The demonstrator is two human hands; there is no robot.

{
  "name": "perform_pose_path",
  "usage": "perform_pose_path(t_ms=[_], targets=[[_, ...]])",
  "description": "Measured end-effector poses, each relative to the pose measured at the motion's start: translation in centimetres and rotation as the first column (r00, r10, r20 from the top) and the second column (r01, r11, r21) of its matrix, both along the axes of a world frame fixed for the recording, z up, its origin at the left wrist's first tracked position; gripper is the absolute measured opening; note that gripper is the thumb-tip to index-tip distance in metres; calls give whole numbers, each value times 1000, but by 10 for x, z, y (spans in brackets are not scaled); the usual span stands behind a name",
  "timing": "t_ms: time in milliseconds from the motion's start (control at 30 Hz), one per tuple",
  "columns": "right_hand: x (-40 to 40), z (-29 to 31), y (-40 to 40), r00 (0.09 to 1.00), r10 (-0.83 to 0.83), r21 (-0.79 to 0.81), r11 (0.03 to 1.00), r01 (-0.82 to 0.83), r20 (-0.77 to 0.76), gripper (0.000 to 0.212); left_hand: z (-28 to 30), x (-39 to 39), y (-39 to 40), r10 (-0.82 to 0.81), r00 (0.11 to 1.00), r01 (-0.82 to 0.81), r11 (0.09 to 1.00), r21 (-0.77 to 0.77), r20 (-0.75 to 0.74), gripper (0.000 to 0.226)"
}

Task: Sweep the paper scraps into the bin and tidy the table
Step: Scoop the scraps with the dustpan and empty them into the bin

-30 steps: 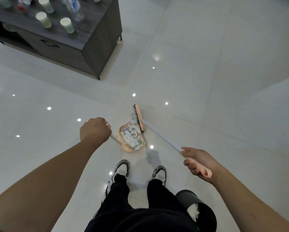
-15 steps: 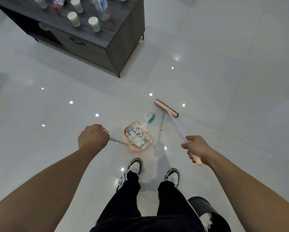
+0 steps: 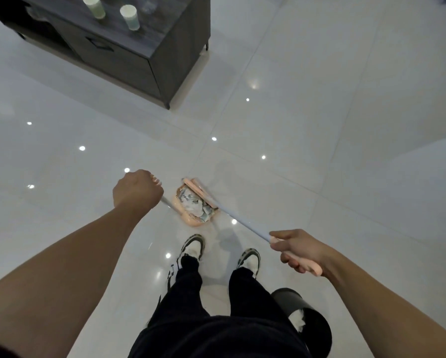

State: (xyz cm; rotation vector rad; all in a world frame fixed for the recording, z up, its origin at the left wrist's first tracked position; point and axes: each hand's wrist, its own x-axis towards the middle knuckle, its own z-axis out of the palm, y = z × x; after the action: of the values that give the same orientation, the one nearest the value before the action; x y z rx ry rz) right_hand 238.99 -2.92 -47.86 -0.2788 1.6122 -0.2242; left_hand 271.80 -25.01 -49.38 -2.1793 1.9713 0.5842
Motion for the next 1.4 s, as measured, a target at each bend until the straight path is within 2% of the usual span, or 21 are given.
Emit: perform_pose_path(t_ms=[200, 367, 467, 700, 833, 933, 1067, 1200, 1400], targets=[[-18, 8, 24, 979, -189, -1, 982, 190, 68, 45, 3, 20, 5, -1, 1000, 1, 1000, -10, 4, 20], [-23, 6, 30, 907, -393, 3, 918, 397, 152, 47, 4, 19, 11, 3, 1000, -3, 1000, 4, -13, 17], [-18, -2, 27, 898, -421, -16, 904, 426, 125, 47, 5, 18, 13, 13, 1000, -13, 1000, 7, -18, 13], [16, -24, 8, 941, -333, -68, 942, 329, -57, 56, 6, 32, 8, -20, 1000, 20, 1000, -19, 7, 21], [55, -30, 2, 983, -144, -65, 988, 137, -113, 60, 2, 39, 3, -47, 999, 46, 999, -22, -20, 22], [87, -29, -3, 997, -1, -25, 1000, -1, -80, 61, 1, 41, -3, -50, 998, 49, 998, -30, -23, 21], [102, -18, -12, 1000, 4, 9, 1000, -4, 1, 60, -1, 45, -14, -53, 998, 53, 998, -16, -44, 16], [94, -5, -18, 992, -122, 4, 993, 122, 31, 52, 1, 44, -29, -82, 994, 81, 997, -13, -76, 16], [88, 16, 18, 908, -419, -40, 907, 419, 18, 45, 11, 24, -58, -267, 956, 266, 964, -27, -123, 14]])
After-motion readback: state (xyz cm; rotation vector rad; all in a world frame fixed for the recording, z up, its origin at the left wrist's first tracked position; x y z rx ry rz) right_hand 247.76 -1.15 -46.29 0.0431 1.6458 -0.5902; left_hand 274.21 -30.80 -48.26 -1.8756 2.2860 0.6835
